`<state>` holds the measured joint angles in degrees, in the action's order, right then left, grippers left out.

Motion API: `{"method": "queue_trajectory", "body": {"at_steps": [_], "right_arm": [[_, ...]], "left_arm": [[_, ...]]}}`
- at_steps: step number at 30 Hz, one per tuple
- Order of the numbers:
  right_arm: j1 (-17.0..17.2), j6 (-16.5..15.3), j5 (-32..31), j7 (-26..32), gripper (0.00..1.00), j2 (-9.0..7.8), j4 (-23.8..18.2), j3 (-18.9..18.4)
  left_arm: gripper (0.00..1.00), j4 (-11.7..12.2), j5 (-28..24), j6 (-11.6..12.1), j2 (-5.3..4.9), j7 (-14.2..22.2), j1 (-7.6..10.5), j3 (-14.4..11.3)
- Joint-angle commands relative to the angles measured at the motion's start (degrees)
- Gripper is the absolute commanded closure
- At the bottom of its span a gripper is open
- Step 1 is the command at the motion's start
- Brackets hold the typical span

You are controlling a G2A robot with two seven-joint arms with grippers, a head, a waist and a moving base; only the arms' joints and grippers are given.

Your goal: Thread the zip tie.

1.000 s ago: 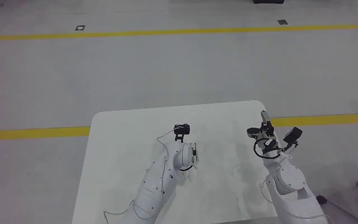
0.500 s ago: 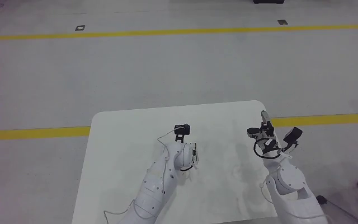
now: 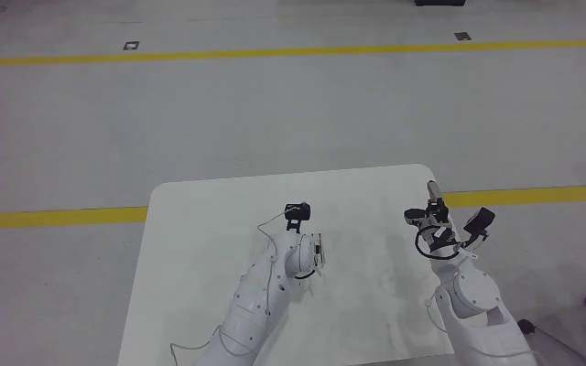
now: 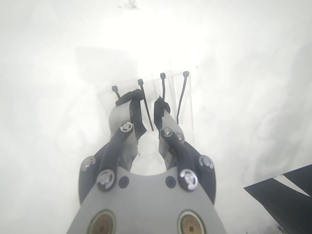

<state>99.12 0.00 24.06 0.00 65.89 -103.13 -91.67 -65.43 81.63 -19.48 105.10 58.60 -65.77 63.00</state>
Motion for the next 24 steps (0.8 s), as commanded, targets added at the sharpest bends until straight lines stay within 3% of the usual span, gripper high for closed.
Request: {"method": "queue_trajectory", "body": {"at_steps": [1, 10, 24], "right_arm": [[0.00, 0.00, 0.00, 0.00, 0.00, 0.00, 0.00, 0.00], [0.00, 0.00, 0.00, 0.00, 0.00, 0.00, 0.00, 0.00], [0.00, 0.00, 0.00, 0.00, 0.00, 0.00, 0.00, 0.00]], "left_arm": [[0.86, 0.11, -0.02, 0.00, 0.03, -0.04, 0.04, 0.09], [0.82, 0.61, -0.64, 0.00, 0.13, -0.46, 0.23, 0.41], [0.85, 1.87, -0.25, 0.00, 0.28, -0.94, 0.70, 0.71]]}}
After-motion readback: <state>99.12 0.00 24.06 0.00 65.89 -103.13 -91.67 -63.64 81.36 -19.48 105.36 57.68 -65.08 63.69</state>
